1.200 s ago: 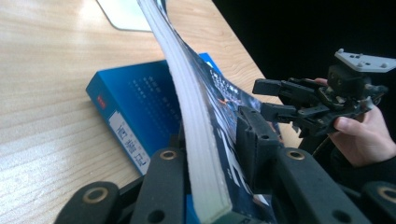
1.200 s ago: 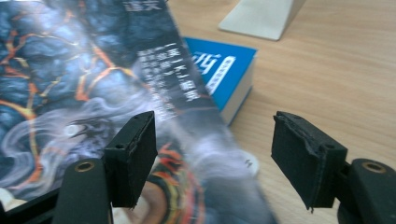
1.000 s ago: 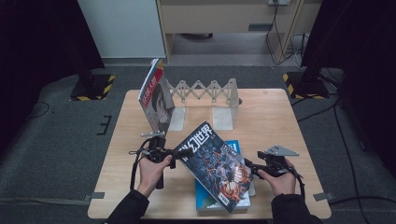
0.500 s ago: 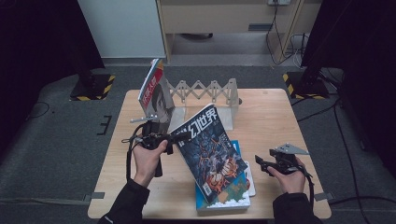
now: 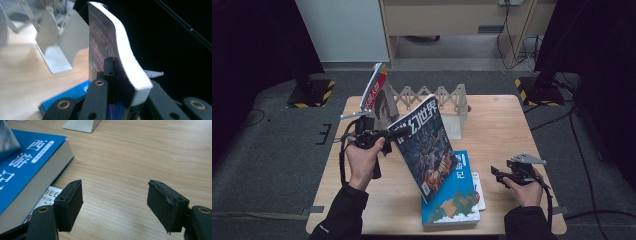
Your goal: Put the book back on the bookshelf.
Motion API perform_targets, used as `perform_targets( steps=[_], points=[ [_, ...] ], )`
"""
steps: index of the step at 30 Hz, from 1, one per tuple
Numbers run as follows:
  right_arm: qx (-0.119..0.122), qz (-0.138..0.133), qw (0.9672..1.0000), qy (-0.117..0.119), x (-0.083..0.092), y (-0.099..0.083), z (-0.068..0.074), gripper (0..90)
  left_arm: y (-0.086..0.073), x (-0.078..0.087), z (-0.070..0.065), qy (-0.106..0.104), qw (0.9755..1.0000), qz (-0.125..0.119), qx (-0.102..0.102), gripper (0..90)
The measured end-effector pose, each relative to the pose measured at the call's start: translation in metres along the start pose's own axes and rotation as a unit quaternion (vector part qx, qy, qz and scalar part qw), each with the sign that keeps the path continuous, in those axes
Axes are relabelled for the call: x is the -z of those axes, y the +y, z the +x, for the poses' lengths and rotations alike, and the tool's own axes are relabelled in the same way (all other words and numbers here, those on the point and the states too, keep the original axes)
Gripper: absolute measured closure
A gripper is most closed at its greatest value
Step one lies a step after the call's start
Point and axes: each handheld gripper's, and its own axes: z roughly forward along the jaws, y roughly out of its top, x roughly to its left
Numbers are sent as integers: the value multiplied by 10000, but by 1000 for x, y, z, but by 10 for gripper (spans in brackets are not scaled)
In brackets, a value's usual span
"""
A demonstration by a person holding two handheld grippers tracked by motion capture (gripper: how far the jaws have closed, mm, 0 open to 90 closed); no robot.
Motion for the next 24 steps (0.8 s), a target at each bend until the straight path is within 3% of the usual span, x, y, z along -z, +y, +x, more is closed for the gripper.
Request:
perform_targets(
  steps=[5,11,16,24],
  points=[
    [58,146,9998,-99,-5,-2,-4,267,21,12,-5,340,9988,-261,-242,817],
    [163,419,9987,-235,-11,-6,-9,215,38,22,-3,682,9960,-448,-367,817],
    [80,625,9976,-275,-14,-11,-13,204,48,26,2,1005,9923,-533,-487,817],
    [116,802,9961,-342,-18,-17,-17,194,60,24,11,1548,9841,-597,-633,817]
  ],
)
